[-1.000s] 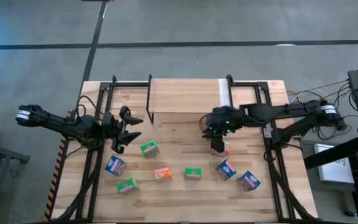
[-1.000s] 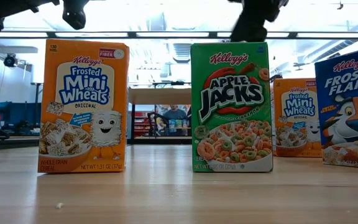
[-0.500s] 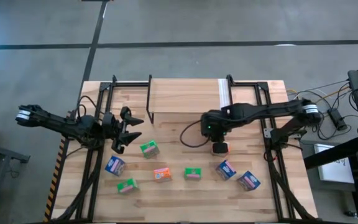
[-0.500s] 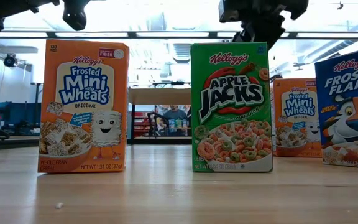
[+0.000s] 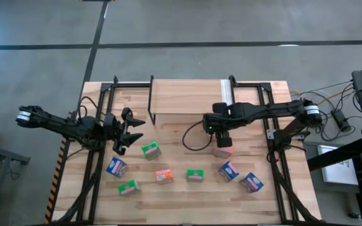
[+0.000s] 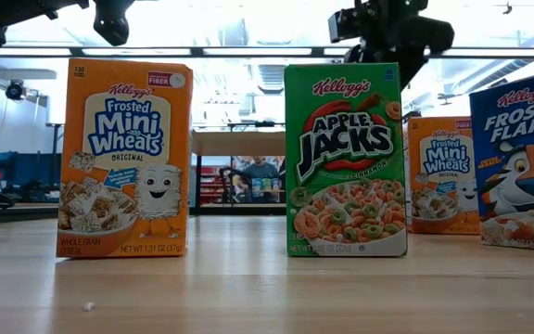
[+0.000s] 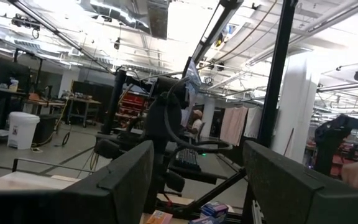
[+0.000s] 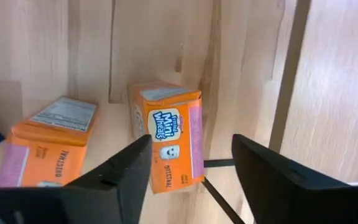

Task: Stack cereal on shelf
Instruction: Put the top middle orange cereal box on the shelf

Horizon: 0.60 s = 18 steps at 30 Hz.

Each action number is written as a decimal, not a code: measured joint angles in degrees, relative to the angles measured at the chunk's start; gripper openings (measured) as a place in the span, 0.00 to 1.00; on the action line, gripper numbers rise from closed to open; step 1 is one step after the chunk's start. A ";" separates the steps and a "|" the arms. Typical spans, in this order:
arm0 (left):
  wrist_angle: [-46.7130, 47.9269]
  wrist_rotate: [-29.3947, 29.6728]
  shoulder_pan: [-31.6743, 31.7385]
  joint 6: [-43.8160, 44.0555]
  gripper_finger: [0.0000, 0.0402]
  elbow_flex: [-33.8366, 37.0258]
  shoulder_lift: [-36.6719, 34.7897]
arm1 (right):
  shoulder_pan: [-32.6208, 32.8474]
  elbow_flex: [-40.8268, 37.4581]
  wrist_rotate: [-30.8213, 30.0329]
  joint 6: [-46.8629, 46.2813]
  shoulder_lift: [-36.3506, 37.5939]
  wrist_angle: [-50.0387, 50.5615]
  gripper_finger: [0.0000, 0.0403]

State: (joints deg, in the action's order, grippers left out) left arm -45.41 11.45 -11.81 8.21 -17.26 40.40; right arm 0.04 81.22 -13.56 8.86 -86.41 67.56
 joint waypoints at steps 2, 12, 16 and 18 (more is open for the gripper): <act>0.00 0.00 0.00 0.00 0.58 0.00 0.00 | -0.41 -0.76 0.02 0.01 -0.11 -0.41 0.57; 0.02 0.00 0.00 0.00 0.58 0.00 0.00 | -2.72 -2.77 6.47 -0.81 -0.31 -1.24 0.70; 0.02 0.00 0.00 0.00 0.58 0.00 0.00 | -2.87 -3.35 6.54 -0.24 -0.29 -3.46 0.73; 0.02 0.00 0.00 0.00 0.58 0.00 0.00 | -2.87 -3.65 6.51 -0.08 -0.29 -3.91 0.73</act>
State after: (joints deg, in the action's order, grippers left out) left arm -45.39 11.44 -11.81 8.21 -17.26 40.40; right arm -2.83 77.57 -7.05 8.78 -86.70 63.65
